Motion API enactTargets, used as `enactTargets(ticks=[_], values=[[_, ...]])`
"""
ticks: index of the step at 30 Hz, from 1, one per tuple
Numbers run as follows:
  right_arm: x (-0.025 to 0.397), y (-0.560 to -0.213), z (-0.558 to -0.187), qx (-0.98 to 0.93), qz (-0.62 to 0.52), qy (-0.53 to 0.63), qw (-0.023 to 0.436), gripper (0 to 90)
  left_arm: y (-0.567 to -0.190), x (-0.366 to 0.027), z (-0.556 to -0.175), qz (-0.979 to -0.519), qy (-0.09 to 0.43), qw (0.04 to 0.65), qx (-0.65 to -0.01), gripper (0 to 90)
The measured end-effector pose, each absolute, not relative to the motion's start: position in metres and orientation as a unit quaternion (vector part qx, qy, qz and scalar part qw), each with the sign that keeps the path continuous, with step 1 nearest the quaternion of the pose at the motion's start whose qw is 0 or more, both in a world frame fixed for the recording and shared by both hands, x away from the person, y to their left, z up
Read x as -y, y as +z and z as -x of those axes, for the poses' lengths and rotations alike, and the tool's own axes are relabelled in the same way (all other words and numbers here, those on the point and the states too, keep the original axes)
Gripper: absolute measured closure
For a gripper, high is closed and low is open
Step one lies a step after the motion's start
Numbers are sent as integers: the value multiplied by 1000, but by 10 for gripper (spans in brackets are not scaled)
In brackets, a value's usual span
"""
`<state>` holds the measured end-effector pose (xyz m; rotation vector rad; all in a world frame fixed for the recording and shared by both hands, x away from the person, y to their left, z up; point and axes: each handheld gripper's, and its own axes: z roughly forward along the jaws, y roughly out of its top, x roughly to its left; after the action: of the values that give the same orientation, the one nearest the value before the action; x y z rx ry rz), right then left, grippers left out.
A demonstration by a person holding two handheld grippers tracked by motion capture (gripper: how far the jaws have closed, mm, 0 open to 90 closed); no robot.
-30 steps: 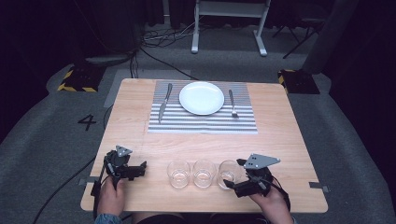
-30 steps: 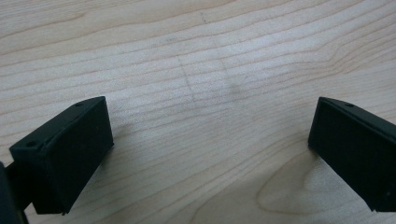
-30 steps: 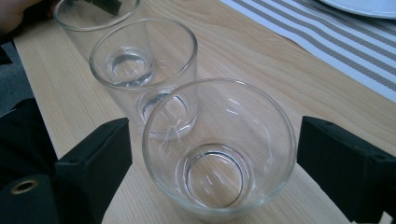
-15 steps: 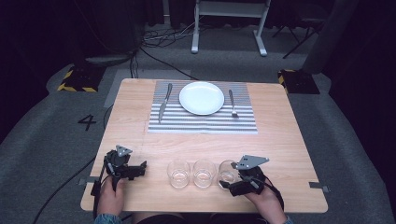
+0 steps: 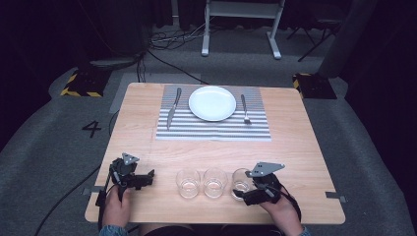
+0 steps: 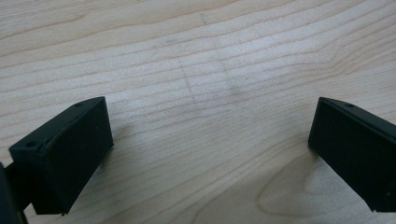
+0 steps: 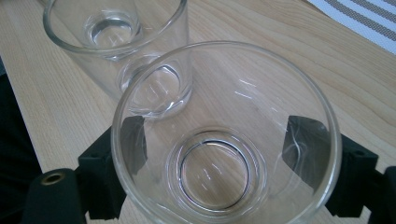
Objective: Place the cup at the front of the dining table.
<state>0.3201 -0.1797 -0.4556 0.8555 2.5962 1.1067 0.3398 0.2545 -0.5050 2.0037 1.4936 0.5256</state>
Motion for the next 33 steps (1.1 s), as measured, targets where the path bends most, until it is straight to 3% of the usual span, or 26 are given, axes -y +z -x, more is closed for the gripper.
enactTargets(ticks=[33], values=[[174, -384, -367, -871, -288, 373, 140, 193, -505, -255, -340, -751, 197, 290, -560, 0]])
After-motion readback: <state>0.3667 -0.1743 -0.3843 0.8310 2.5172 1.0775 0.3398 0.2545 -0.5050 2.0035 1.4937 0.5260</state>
